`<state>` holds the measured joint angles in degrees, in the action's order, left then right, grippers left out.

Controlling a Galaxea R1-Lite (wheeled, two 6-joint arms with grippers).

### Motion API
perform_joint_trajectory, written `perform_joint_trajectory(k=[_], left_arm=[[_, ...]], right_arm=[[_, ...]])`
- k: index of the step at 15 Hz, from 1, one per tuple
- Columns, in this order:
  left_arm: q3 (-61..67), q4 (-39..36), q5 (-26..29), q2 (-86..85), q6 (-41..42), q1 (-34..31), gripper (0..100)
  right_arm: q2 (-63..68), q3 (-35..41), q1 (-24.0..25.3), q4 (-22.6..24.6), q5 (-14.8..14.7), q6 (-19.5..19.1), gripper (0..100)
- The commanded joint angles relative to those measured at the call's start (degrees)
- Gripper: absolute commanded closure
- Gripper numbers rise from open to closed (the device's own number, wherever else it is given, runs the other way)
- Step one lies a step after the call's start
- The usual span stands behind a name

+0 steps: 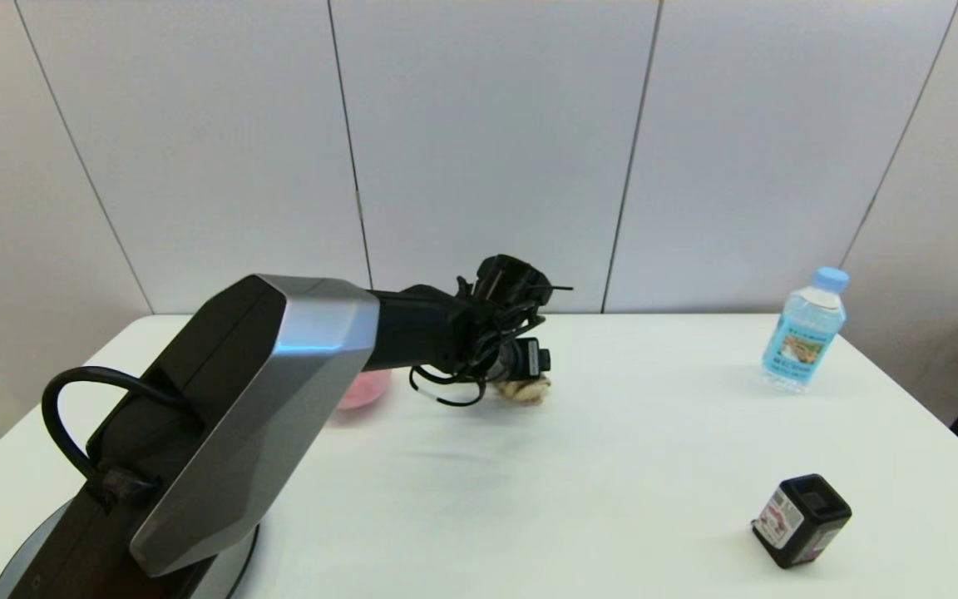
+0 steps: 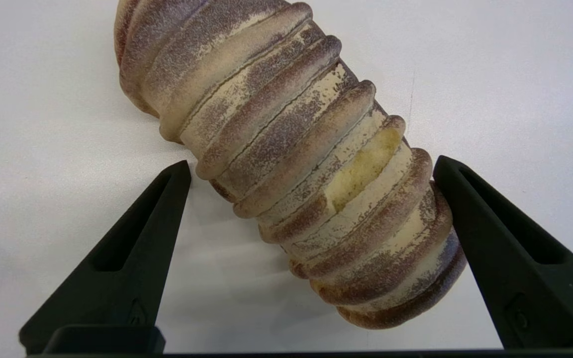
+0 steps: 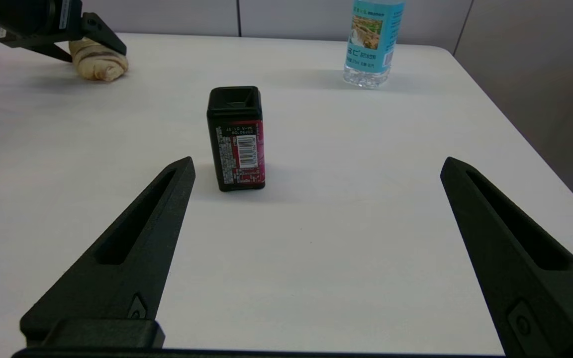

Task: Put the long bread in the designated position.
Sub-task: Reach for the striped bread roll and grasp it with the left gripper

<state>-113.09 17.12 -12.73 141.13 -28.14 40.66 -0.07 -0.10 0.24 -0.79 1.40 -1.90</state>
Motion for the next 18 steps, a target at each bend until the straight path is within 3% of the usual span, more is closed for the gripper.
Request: perform_joint_trajectory(k=[1,15,16,18], left_arm=[[-0.02,0.11,-0.11,0.02,-0.25,0.04,0],[-0.02,-0.42,-0.28,-0.24,0.8,-0.14,0],[0.06,-0.42,-0.28,-0.24,0.8,-0.14,100],[-0.02,-0.42,-0.28,-0.24,0.8,-0.14,100]], right_arm=[[0.07,0.01,0.02,0.0,0.0,-0.03,0],[0.07,0.01,0.02,0.0,0.0,-0.03,0],[0.07,0.01,0.02,0.0,0.09,-0.03,0],[0.07,0.01,0.02,0.0,0.0,-0.03,0]])
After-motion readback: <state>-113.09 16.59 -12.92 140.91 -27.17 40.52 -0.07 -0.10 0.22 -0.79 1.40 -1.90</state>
